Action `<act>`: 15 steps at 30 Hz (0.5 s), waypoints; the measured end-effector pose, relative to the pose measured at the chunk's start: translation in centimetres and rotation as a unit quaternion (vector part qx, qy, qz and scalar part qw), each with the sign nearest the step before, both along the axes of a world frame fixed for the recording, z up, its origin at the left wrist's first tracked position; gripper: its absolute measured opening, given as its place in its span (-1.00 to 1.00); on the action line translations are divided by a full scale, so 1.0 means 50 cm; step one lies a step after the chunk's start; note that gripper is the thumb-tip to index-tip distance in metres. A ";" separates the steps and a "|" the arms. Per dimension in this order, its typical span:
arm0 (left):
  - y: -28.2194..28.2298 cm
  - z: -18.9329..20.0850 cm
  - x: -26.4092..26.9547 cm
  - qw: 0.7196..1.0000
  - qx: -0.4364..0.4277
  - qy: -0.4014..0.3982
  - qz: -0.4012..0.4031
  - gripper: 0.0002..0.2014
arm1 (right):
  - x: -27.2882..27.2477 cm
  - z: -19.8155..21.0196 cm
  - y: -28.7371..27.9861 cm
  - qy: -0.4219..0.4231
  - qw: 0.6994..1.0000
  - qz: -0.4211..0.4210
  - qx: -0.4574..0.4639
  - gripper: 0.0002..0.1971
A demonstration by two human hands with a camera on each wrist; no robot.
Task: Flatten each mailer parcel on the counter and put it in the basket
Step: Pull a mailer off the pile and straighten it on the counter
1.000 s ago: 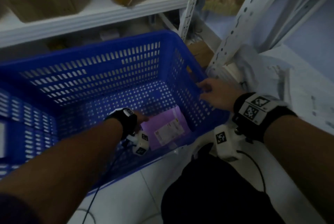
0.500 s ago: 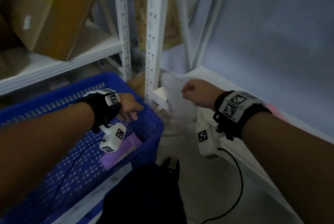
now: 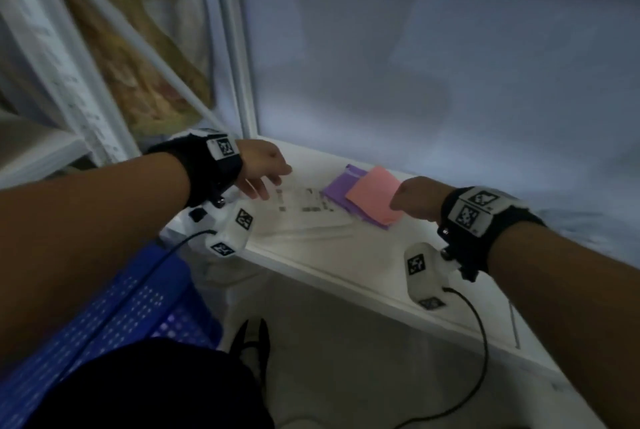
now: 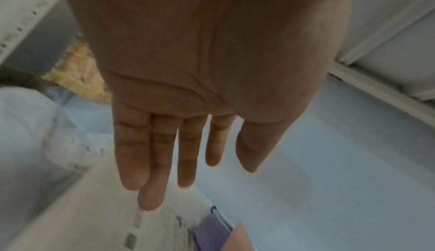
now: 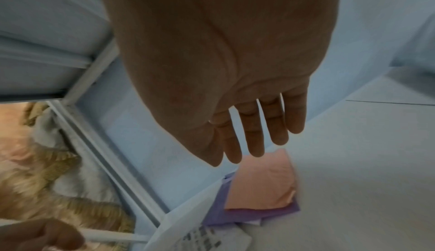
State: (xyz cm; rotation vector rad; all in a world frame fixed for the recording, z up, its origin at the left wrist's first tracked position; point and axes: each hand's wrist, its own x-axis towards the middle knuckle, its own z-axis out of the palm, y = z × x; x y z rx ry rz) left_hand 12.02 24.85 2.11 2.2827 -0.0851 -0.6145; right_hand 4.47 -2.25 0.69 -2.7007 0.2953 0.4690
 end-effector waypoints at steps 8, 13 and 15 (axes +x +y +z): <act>-0.211 -0.142 0.073 0.994 0.053 0.033 -0.095 -0.67 | 0.037 -0.140 -0.090 0.024 0.996 -0.053 0.063 -0.63; -0.265 -0.217 0.121 0.985 0.073 0.044 -0.147 -0.52 | 0.065 -0.220 -0.109 0.013 0.987 -0.061 0.146 -0.41; -0.274 -0.233 0.132 0.984 0.076 0.040 -0.158 -0.54 | 0.077 -0.240 -0.108 0.022 0.989 -0.047 0.140 -0.45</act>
